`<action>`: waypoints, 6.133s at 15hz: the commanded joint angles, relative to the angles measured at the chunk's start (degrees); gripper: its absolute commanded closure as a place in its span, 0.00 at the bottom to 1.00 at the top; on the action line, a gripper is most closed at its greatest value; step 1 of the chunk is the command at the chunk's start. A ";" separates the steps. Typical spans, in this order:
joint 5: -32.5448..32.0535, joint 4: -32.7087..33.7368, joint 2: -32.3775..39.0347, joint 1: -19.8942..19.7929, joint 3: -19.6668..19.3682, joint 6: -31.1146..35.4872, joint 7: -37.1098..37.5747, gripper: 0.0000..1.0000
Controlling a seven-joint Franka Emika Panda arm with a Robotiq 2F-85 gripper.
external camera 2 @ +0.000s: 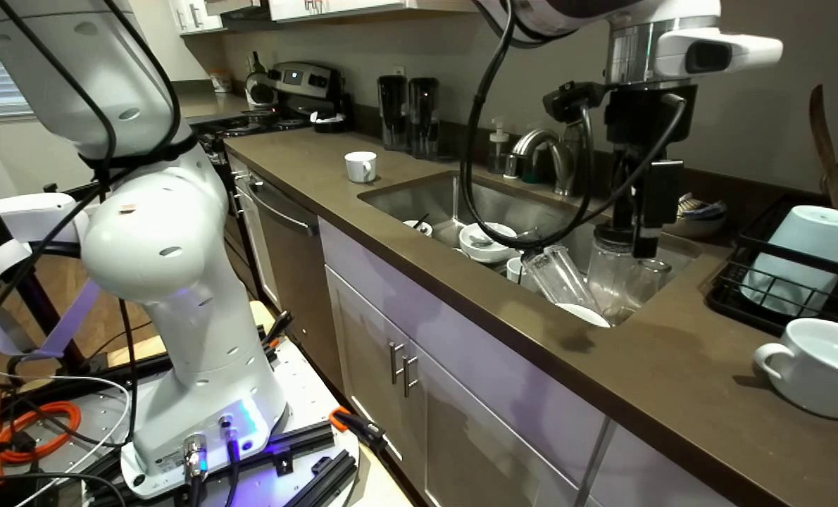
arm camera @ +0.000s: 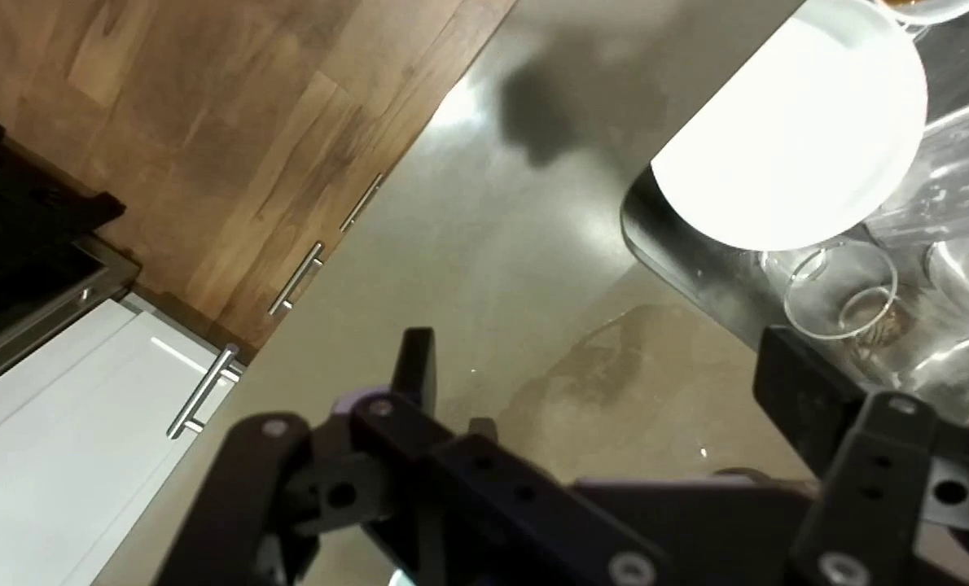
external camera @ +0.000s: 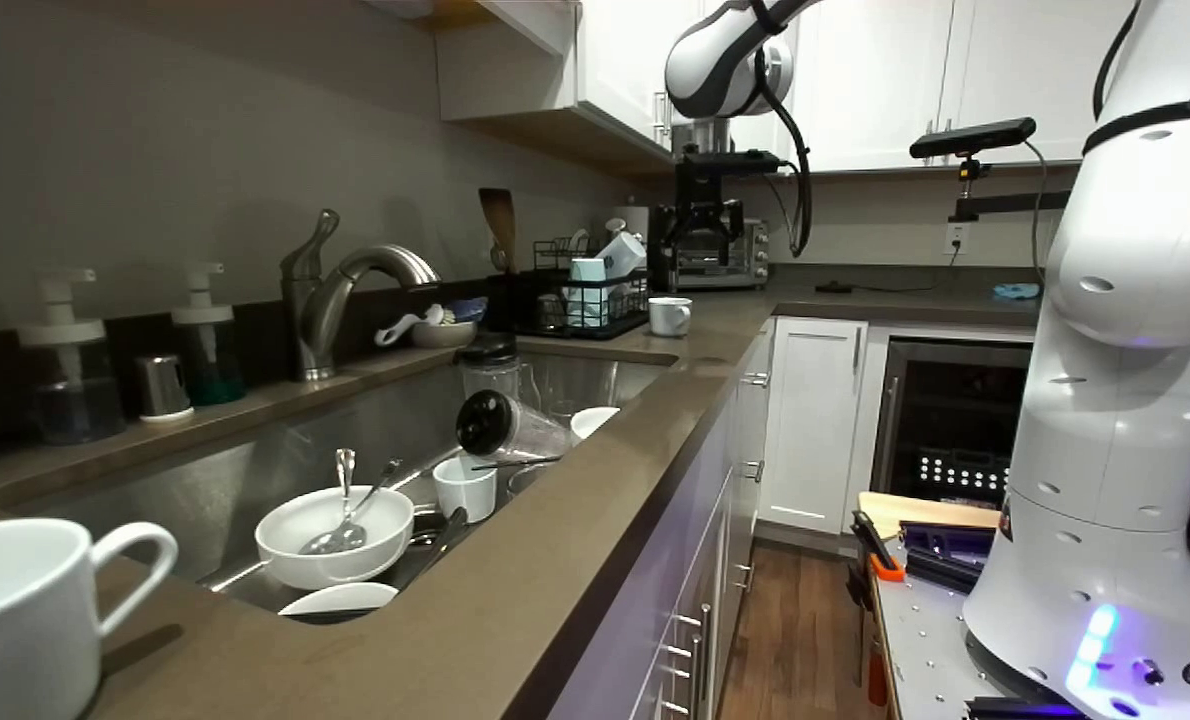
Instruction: Pour the water out of the cup on the right into the sink then place it to the left of the sink
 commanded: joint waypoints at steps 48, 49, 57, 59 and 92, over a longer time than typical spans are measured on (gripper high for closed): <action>21.62 26.72 31.92 -10.05 -3.26 -0.32 -12.72 0.00; 21.80 26.40 31.86 -9.93 -3.05 0.07 -12.88 0.00; 22.87 26.01 32.47 -10.33 -1.56 1.86 -14.95 0.00; 23.22 26.40 32.89 -10.76 -1.20 2.12 -16.04 0.00; 24.12 33.60 38.78 -15.83 2.26 3.53 -24.07 0.31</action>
